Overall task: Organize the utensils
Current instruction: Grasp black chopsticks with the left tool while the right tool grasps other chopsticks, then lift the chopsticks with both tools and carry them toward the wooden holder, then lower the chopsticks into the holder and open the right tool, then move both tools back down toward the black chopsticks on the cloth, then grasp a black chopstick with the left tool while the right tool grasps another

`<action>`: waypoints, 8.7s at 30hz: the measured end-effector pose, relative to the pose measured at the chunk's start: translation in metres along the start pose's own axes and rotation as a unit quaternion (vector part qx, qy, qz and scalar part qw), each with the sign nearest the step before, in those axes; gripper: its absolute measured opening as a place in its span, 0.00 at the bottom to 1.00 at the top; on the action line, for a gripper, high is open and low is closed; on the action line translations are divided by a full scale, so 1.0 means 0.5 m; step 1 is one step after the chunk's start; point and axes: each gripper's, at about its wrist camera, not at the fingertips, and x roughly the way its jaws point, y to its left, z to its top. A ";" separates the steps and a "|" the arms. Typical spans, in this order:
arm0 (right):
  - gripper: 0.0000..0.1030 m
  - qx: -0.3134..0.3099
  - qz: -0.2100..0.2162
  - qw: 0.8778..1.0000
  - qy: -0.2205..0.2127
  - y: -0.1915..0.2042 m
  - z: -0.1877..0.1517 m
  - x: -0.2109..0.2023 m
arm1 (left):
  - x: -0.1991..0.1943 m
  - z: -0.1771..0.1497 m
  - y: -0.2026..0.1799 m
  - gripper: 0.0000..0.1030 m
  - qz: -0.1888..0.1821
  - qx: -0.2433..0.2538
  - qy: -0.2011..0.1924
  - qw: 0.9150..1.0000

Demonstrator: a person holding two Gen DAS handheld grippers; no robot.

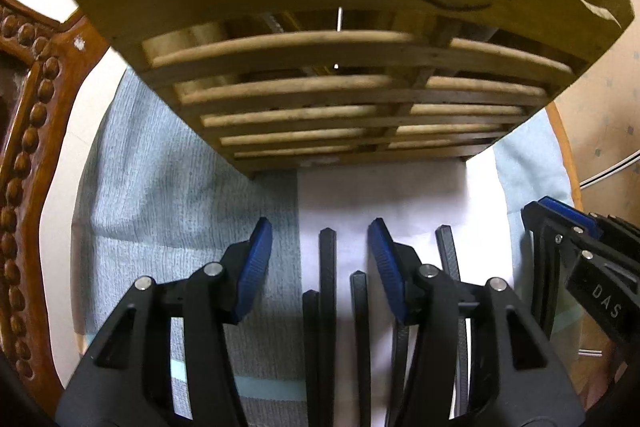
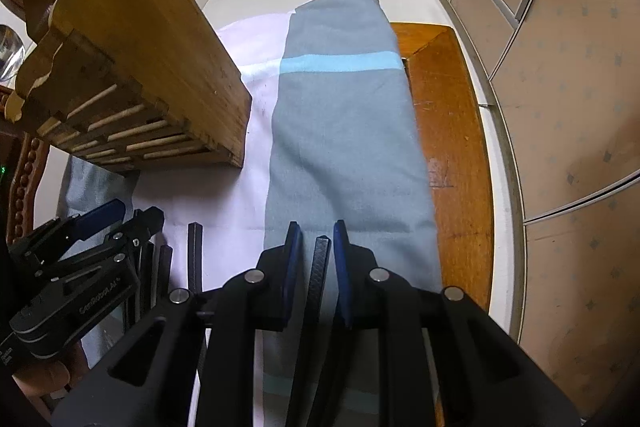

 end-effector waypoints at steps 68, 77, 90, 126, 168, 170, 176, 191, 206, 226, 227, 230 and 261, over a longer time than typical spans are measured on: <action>0.07 -0.063 0.082 0.965 -0.240 0.122 -0.190 -0.537 | -0.574 -0.190 0.078 0.06 -0.070 0.068 -0.271 0.958; 0.07 -0.073 0.084 0.957 -0.268 0.140 -0.204 -0.588 | -0.625 -0.204 0.078 0.06 -0.069 0.069 -0.301 0.949; 0.07 -0.077 0.072 0.956 -0.274 0.138 -0.215 -0.605 | -0.649 -0.211 0.081 0.06 -0.070 0.070 -0.313 0.945; 0.07 -0.040 -0.003 0.949 -0.313 0.245 0.153 -0.513 | -0.645 -0.177 0.211 0.06 -0.096 0.013 -0.307 0.947; 0.73 0.010 0.037 0.964 -0.263 0.002 -0.193 -0.421 | -0.676 0.154 0.102 0.06 -0.072 -0.001 -0.366 0.928; 0.73 0.012 0.037 0.964 -0.263 -0.003 -0.191 -0.420 | -0.638 0.169 0.106 0.06 -0.079 -0.010 -0.354 0.932; 0.73 0.012 0.036 0.966 -0.256 -0.013 -0.186 -0.412 | -0.485 0.187 0.111 0.06 -0.087 -0.029 -0.309 0.947; 0.73 -0.016 0.015 0.973 -0.230 0.007 -0.203 -0.416 | -0.460 -0.160 0.083 0.80 -0.037 0.070 -0.234 0.969; 0.73 -0.034 -0.031 0.980 -0.193 0.028 -0.324 -0.413 | -0.386 -0.358 0.060 0.81 -0.028 0.092 -0.173 0.980; 0.73 -0.029 -0.037 0.984 -0.173 0.018 -0.340 -0.404 | -0.403 -0.348 0.073 0.81 -0.035 0.070 -0.183 0.980; 0.73 -0.029 -0.037 0.984 -0.173 0.018 -0.340 -0.404 | -0.404 -0.348 0.073 0.80 -0.035 0.069 -0.183 0.980; 0.73 -0.030 -0.036 0.984 -0.172 0.018 -0.339 -0.403 | -0.404 -0.346 0.071 0.81 -0.035 0.072 -0.183 0.980; 0.63 -0.010 -0.113 0.986 -0.119 -0.042 -0.162 -0.157 | -0.147 -0.164 0.083 0.53 -0.010 0.033 -0.072 0.997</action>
